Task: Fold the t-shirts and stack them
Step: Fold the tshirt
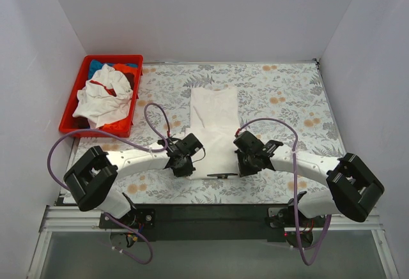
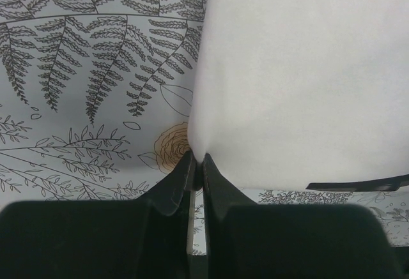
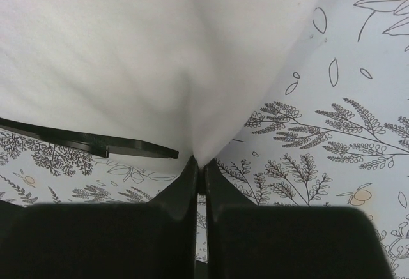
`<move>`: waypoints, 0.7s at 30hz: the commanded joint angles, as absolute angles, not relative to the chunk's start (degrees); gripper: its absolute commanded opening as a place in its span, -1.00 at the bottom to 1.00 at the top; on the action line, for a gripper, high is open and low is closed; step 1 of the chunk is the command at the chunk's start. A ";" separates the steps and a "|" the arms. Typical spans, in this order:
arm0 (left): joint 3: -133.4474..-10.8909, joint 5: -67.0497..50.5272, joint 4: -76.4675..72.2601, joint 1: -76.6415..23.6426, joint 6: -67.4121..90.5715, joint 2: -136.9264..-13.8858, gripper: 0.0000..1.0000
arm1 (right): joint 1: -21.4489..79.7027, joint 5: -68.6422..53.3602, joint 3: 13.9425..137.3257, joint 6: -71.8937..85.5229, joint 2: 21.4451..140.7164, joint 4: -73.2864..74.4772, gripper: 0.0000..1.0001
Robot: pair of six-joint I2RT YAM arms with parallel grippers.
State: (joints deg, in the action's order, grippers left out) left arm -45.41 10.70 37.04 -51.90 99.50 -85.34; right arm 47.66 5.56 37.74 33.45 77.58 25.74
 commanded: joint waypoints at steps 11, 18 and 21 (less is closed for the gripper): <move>-44.30 9.58 59.31 -71.09 115.12 -75.77 -1.00 | 63.79 -7.55 35.33 37.61 69.81 44.89 -0.97; -46.22 2.81 62.93 -77.70 119.71 -70.23 -1.00 | 69.44 -8.71 42.70 41.14 62.93 55.45 -0.97; -53.77 7.11 64.51 -72.63 114.98 -70.14 -1.00 | 66.54 -3.01 51.89 37.45 64.15 61.84 -0.97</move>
State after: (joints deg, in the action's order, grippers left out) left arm -47.75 5.23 60.29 -76.73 113.36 -71.46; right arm 68.55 -8.10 42.68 39.27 64.07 50.57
